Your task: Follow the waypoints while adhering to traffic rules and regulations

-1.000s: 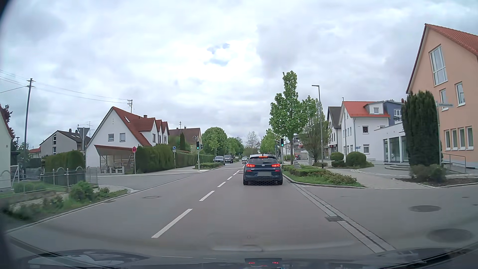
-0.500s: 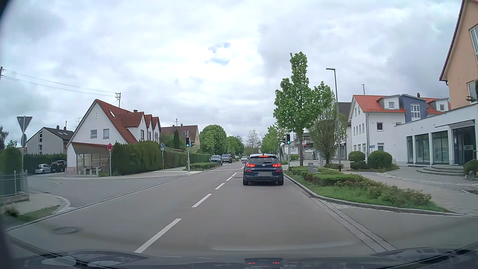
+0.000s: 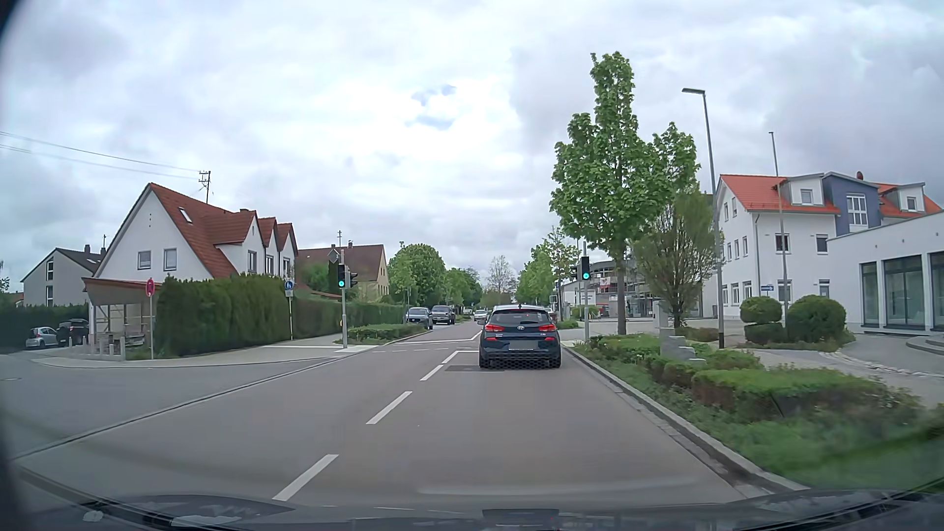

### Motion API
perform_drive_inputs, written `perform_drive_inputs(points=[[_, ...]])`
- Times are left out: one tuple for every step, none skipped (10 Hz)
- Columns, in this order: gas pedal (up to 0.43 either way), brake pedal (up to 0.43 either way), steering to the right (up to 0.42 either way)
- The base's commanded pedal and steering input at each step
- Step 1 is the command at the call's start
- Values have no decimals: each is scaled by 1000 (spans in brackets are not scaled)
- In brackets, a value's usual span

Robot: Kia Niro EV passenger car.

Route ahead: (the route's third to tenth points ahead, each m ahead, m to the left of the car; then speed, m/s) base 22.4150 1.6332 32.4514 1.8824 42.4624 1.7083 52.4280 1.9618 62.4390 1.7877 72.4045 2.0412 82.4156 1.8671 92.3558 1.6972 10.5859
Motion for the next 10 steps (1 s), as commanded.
perform_drive_inputs(points=[[0, 6, 0], [0, 6, 0], [0, 12, 0], [0, 6, 0], [0, 6, 0], [0, 12, 0], [0, 6, 0], [0, 12, 1], [0, 12, 0], [0, 12, 0]])
